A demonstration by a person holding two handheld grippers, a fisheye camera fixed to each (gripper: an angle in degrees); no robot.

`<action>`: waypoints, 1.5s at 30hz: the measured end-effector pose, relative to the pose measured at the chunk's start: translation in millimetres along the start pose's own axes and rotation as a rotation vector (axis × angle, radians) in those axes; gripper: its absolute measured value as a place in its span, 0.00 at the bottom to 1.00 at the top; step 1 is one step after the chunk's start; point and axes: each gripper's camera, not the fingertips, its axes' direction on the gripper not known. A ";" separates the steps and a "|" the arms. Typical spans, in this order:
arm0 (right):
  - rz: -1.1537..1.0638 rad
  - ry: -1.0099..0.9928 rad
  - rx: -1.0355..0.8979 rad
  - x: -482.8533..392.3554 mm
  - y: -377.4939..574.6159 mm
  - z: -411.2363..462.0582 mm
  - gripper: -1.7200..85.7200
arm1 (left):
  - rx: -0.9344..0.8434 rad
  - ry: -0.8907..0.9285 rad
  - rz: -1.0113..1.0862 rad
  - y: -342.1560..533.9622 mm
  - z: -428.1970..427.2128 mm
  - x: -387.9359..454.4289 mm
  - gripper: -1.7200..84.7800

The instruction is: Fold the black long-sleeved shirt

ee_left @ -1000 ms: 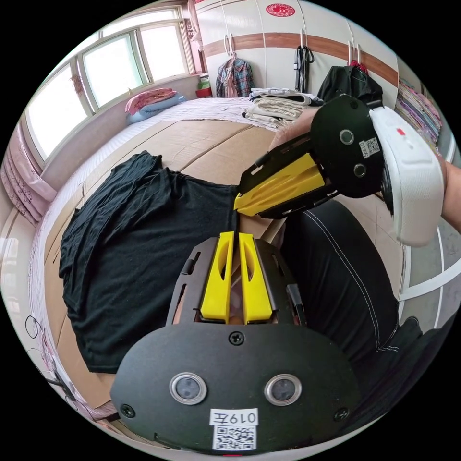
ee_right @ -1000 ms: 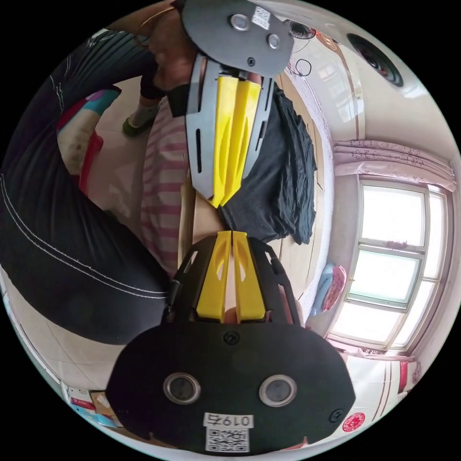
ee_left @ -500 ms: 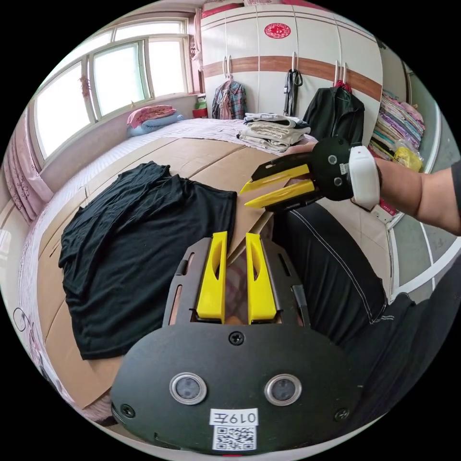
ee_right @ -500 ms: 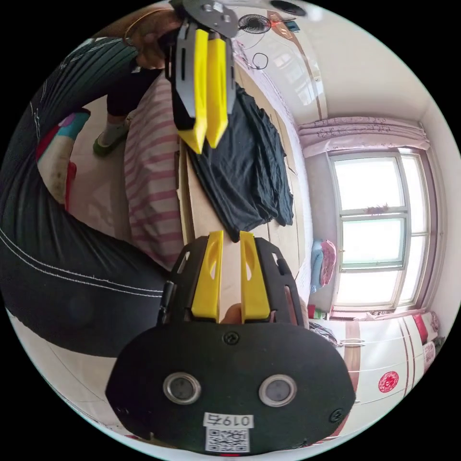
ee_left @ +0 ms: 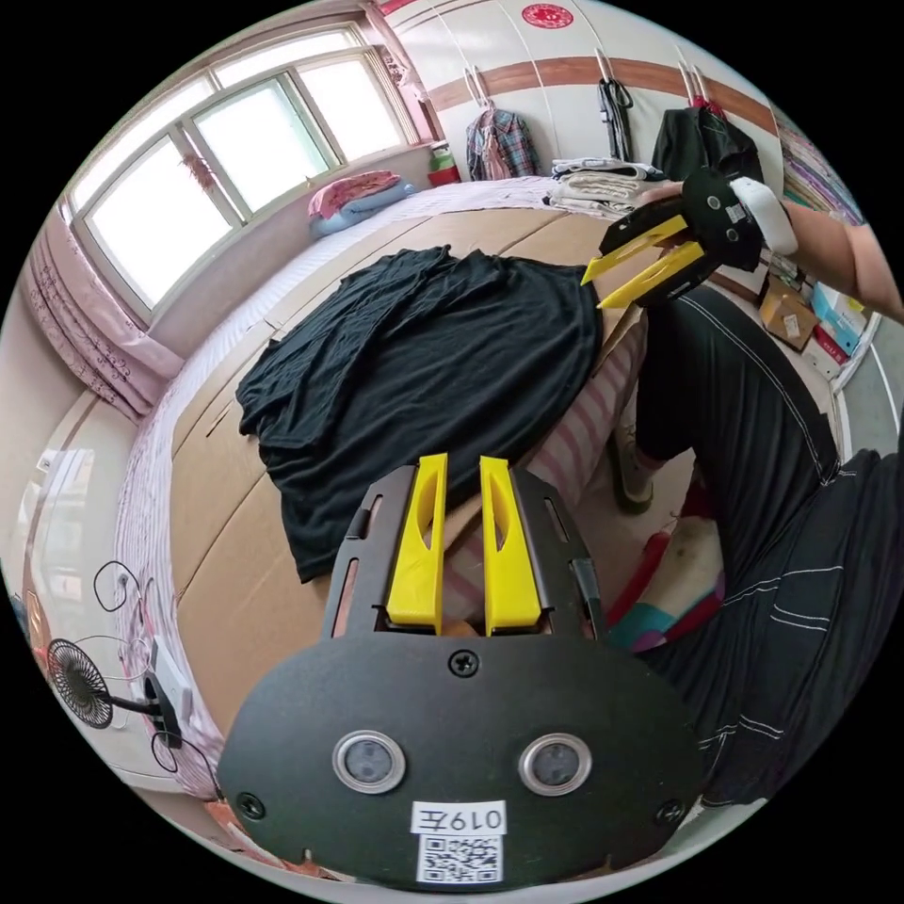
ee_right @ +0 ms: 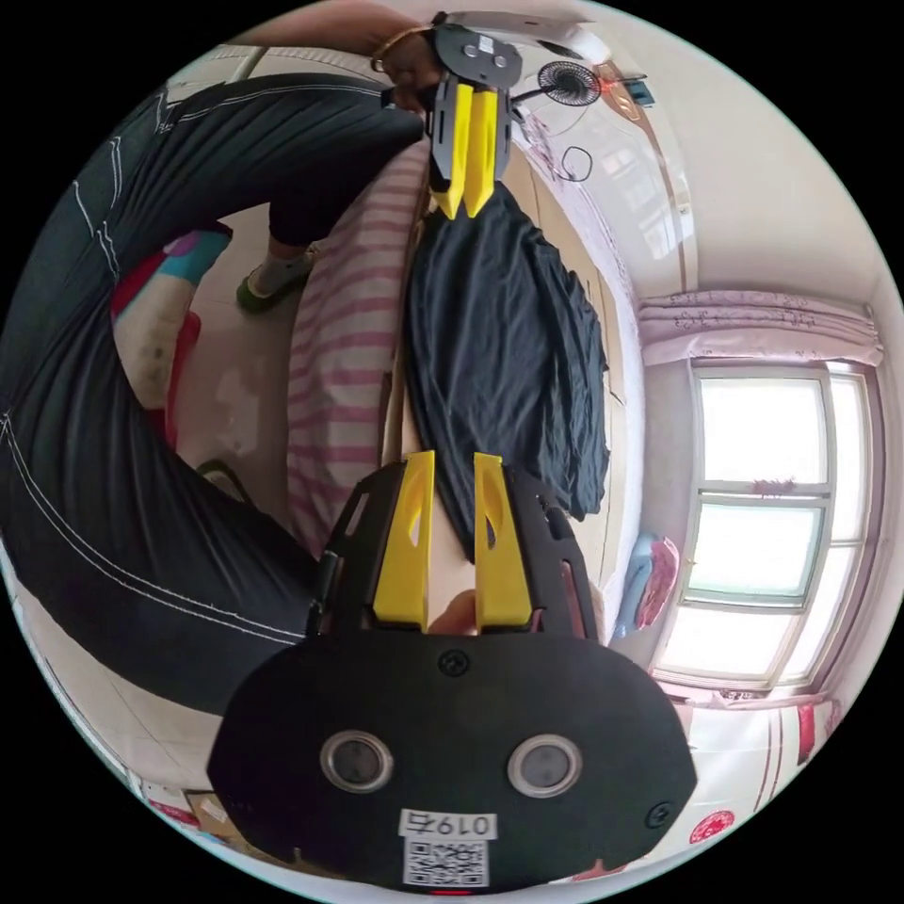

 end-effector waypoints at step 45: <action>0.304 -0.159 0.210 -6.4 -91.0 7.3 0.01 | 0.086 0.077 -0.042 130.1 11.3 -96.0 0.04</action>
